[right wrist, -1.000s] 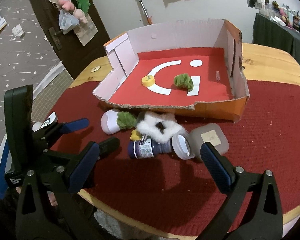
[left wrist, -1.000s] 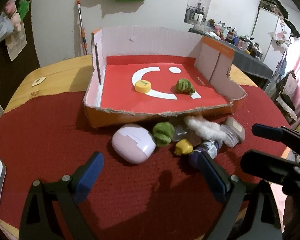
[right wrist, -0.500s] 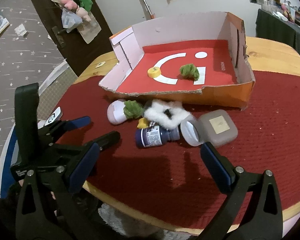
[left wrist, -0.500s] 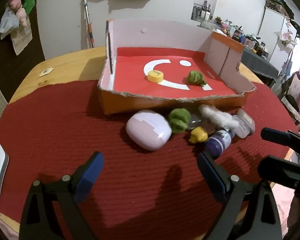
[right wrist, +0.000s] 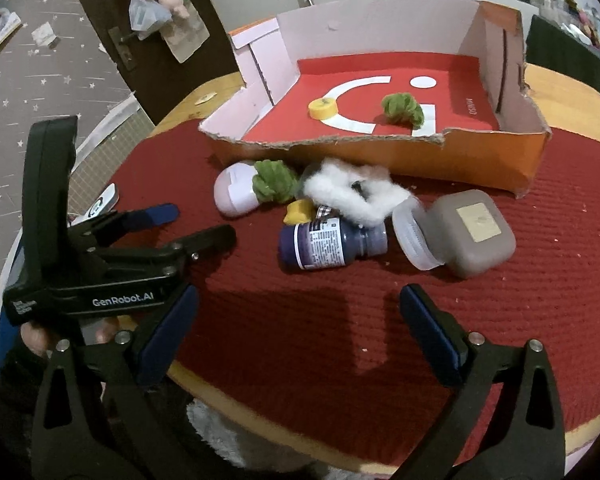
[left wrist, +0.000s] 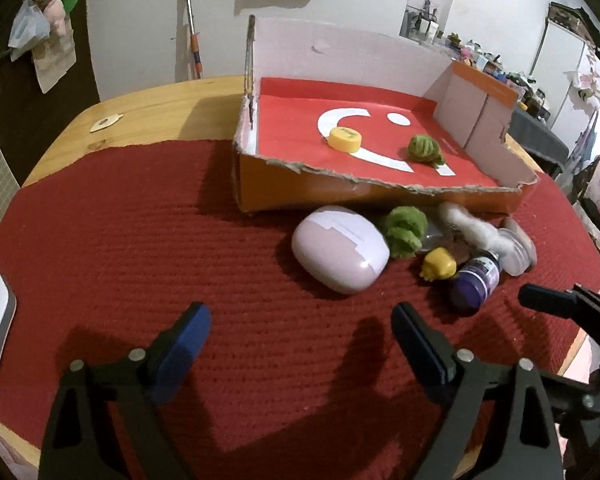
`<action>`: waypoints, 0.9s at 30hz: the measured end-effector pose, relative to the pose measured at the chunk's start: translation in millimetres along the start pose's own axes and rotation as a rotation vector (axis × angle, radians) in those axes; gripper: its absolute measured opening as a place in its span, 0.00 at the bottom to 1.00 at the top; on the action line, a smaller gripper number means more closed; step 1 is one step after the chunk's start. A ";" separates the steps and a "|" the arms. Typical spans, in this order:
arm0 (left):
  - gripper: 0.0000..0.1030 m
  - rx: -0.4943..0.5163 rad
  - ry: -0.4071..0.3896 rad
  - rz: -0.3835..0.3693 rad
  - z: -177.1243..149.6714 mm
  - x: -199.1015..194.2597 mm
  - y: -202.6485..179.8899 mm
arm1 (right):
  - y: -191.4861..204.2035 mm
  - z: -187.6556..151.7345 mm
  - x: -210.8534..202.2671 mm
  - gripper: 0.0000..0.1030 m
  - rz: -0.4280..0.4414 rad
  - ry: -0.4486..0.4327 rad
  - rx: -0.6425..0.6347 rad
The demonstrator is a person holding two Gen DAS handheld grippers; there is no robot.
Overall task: Organize objects
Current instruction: 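Grasp the pink earbud case with the left gripper while the right gripper grasps the dark blue bottle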
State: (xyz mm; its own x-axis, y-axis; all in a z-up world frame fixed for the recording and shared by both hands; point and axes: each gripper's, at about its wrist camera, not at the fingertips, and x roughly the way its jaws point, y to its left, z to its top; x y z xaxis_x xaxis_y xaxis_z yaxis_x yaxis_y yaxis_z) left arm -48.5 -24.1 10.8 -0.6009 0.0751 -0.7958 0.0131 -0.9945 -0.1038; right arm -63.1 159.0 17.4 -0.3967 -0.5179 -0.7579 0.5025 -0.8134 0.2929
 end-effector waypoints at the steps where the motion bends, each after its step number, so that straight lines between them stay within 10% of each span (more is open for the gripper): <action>1: 0.90 0.001 -0.001 -0.002 0.6 0.6 -0.2 | -1.2 0.0 2.0 0.96 0.003 0.000 0.001; 27: 0.75 0.043 -0.028 -0.008 21.5 16.7 -10.0 | -13.4 17.3 18.4 0.59 -0.069 -0.027 -0.059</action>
State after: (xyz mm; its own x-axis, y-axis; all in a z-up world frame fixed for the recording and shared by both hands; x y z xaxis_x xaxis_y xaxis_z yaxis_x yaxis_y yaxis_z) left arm -75.8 -14.4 11.4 -0.6227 0.0814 -0.7782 -0.0259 -0.9962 -0.0835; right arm -90.4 155.8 9.6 -0.4523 -0.4684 -0.7589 0.5170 -0.8311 0.2049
